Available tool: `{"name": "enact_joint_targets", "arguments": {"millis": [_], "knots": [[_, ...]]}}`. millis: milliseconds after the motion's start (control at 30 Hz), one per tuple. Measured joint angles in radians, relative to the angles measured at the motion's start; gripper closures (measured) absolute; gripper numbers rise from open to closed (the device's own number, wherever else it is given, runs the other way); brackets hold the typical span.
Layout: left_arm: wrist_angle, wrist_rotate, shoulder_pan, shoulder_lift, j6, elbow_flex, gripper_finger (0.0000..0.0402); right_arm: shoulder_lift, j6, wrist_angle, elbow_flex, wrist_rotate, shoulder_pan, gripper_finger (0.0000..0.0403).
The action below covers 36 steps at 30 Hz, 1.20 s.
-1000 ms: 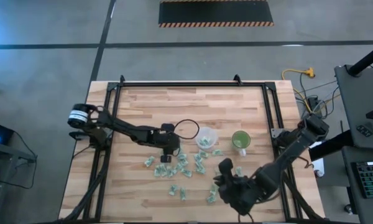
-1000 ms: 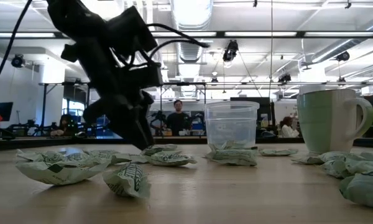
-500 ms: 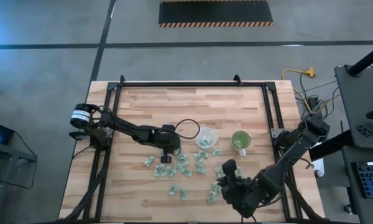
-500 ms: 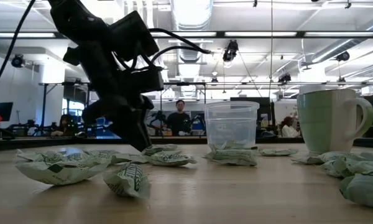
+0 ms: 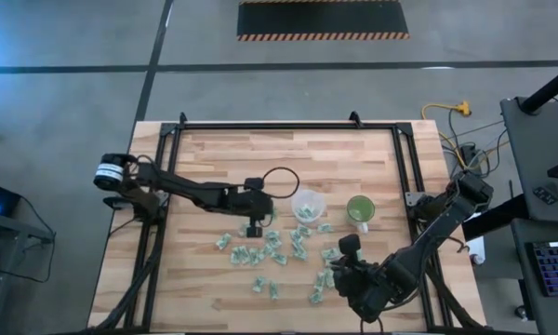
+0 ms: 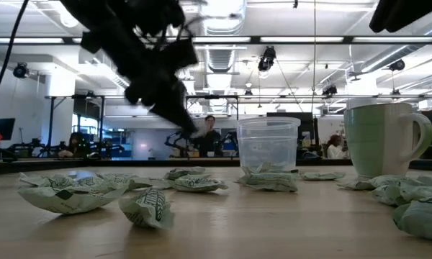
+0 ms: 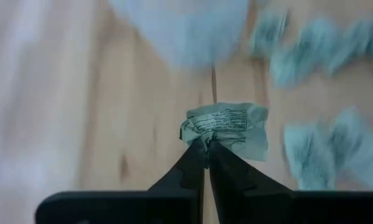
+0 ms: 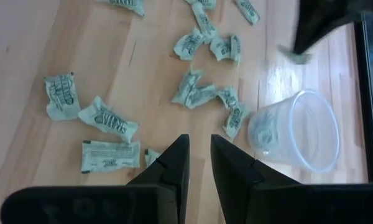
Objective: Pick and place Stevia / Truvia into bins
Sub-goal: Put the green stevia packet into the transparent container
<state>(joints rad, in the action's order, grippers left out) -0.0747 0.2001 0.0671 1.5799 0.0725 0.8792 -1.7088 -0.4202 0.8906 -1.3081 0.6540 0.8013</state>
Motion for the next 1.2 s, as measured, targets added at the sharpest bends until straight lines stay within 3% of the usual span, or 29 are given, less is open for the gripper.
{"name": "enact_joint_targets", "arguments": {"millis": [233, 367, 833, 1200], "knots": [[0.310, -0.001, 0.000, 0.019, 0.132, 0.008, 0.0401, -0.002, -0.011, -0.003, 0.007, 0.000, 0.000, 0.0346], [0.389, -0.003, 0.000, 0.062, 0.174, 0.026, 0.0401, -0.002, -0.018, -0.003, 0.008, 0.000, 0.000, 0.0346], [0.397, 0.039, -0.015, 0.207, 0.227, 0.137, 0.0399, -0.002, -0.018, -0.004, 0.015, 0.001, 0.000, 0.0346], [0.394, 0.041, -0.015, 0.205, 0.231, 0.154, 0.0294, -0.002, -0.068, -0.006, 0.036, -0.002, 0.000, 0.0346]]}}
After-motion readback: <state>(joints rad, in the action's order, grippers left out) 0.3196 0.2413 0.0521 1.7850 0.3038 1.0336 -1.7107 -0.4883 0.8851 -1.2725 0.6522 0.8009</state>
